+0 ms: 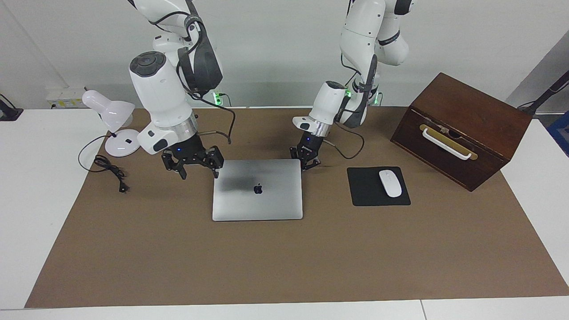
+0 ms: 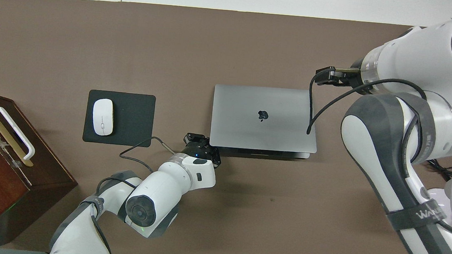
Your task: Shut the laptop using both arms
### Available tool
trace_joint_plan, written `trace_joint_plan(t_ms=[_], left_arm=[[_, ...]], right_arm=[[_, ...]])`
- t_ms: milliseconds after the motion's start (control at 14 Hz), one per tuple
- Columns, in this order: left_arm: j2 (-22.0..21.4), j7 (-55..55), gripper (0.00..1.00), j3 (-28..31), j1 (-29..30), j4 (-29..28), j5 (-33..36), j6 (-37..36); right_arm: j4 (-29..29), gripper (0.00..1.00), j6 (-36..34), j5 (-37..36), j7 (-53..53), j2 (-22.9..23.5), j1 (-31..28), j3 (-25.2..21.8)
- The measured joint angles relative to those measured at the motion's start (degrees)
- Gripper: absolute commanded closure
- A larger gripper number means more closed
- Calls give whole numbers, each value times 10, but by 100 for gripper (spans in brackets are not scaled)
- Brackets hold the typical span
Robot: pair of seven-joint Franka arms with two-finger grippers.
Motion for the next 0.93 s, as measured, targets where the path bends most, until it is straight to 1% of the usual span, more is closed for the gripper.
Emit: trace_joint_plan(t_ms=[143,215,358,573,788,931], left_arm=[[-4,-4,100,1,4,-3,0,-6],[-10,-4,100,2,7,-3,-1,-19],[-24,-4,100,5,17,-8,-1,-72],[-55,-3,100,8,35,-13,-1,-145],[-97,1,100,9,54,-17,-1,-226],[-124,1,100,9,59,-17,-1,-262]], right_arm=[[0,0,-19,-6,0,-9,0,0],[0,0,-29,-14,0,-15,0,0],[0,0,-50,-39,-6,-28,-1,0],[1,0,-75,-51,-37,-46,-13,-1],[1,0,-97,-53,-71,-69,-36,-2],[1,0,-104,-54,-94,-82,-52,-3]])
